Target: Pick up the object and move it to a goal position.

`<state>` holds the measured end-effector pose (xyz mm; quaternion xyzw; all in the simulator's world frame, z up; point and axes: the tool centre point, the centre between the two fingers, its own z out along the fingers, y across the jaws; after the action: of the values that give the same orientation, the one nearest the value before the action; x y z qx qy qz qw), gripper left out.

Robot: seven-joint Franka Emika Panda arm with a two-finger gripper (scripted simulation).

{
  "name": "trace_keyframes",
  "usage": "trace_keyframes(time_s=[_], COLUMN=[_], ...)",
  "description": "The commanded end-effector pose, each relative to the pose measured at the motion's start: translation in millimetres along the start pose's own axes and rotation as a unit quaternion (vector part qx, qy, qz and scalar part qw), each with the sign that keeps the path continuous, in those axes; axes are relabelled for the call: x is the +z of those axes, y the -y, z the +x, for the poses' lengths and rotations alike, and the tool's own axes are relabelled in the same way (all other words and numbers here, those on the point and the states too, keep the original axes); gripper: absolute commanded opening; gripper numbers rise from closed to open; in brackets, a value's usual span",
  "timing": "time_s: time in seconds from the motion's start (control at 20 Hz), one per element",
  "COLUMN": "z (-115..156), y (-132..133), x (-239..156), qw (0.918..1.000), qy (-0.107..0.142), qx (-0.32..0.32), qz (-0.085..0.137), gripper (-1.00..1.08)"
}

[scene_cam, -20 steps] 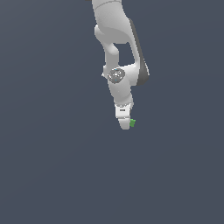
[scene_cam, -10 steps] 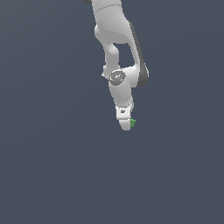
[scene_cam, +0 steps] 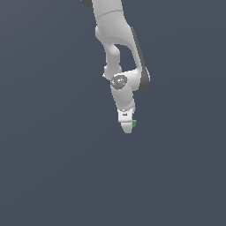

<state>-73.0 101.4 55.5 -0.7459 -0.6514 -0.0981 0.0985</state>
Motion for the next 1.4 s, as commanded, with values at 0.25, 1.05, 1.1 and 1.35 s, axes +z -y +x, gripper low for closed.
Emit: trace_keyframes(time_s=[0.25, 1.05, 1.1, 1.35], z=[0, 24, 28, 46], y=[0, -35, -39, -65], x=[0, -44, -50, -82], qw=[1.0, 1.0, 1.0, 1.0], qy=[0.0, 0.0, 0.0, 0.0], qx=[0.0, 0.0, 0.0, 0.0], qz=[0.0, 0.0, 0.0, 0.0], gripper=[-1.0, -1.0, -1.0, -1.0])
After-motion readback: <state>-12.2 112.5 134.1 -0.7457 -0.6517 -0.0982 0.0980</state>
